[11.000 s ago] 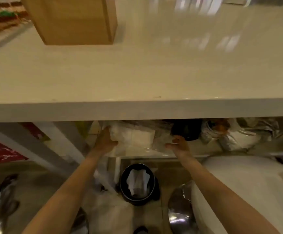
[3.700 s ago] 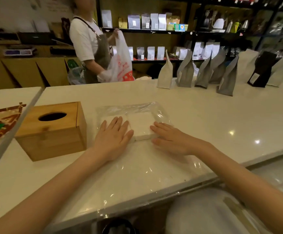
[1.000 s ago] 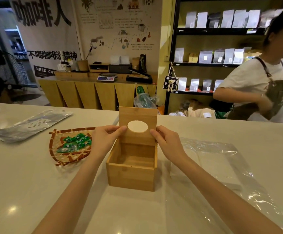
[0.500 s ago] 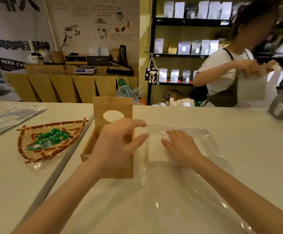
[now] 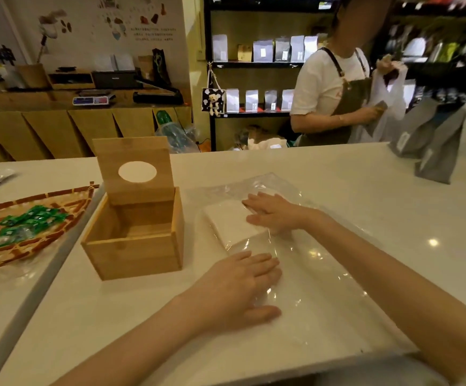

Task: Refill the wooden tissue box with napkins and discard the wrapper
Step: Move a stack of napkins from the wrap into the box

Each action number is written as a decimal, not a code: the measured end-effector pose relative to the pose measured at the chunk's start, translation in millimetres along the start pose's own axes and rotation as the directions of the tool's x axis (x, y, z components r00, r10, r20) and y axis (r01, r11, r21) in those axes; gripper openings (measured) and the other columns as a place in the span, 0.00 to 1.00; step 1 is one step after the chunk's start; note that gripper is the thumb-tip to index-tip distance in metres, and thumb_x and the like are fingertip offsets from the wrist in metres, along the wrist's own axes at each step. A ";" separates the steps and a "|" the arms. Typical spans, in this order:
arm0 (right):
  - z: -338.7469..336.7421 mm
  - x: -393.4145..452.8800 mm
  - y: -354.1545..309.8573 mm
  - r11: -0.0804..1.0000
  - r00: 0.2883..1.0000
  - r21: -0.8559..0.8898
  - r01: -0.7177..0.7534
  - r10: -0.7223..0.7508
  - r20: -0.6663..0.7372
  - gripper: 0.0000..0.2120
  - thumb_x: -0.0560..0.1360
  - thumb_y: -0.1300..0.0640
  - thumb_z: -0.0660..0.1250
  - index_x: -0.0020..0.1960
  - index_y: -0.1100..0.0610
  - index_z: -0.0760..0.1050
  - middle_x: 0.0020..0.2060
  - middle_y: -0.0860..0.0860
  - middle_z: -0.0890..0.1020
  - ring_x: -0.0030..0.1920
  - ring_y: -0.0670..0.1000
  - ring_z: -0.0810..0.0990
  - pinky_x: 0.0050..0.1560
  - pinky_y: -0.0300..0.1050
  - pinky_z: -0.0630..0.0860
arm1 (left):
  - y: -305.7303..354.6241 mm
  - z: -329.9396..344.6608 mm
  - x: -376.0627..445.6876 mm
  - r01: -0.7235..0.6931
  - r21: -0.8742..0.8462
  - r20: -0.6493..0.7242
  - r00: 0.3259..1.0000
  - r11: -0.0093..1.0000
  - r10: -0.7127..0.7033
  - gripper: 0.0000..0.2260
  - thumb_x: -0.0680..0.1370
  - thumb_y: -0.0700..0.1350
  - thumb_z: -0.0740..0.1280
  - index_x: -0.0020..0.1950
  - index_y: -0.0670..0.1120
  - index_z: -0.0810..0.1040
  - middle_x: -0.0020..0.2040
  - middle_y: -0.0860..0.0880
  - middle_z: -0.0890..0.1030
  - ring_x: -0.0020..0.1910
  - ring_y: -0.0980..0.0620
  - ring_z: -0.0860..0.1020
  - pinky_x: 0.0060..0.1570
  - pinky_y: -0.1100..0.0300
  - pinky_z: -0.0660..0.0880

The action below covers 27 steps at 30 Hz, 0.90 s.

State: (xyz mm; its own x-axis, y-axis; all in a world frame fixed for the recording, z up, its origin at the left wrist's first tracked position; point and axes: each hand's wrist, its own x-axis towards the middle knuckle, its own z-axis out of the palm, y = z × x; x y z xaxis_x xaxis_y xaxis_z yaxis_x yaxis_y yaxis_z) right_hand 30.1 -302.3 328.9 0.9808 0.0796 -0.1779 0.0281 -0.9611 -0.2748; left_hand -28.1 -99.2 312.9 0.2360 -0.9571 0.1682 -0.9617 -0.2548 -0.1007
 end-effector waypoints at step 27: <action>-30.8 -192.1 17.3 0.834 0.991 0.552 0.021 0.055 -0.121 0.09 0.72 0.59 0.64 0.44 0.56 0.83 0.40 0.52 0.86 0.42 0.47 0.83 0.47 0.38 0.78 | 19.3 14.2 59.2 0.112 -0.394 -0.289 0.927 0.912 -0.239 0.19 0.74 0.52 0.53 0.41 0.47 0.82 0.45 0.50 0.85 0.51 0.54 0.81 0.47 0.63 0.71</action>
State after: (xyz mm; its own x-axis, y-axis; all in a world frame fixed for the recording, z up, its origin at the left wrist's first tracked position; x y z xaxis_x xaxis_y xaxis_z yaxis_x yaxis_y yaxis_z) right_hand -151.9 -342.3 387.4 0.9970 -0.0054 -0.0773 -0.0620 -0.6538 -0.7541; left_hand -30.6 -162.7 307.0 0.4083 -0.7867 0.4630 -0.9056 -0.2854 0.3136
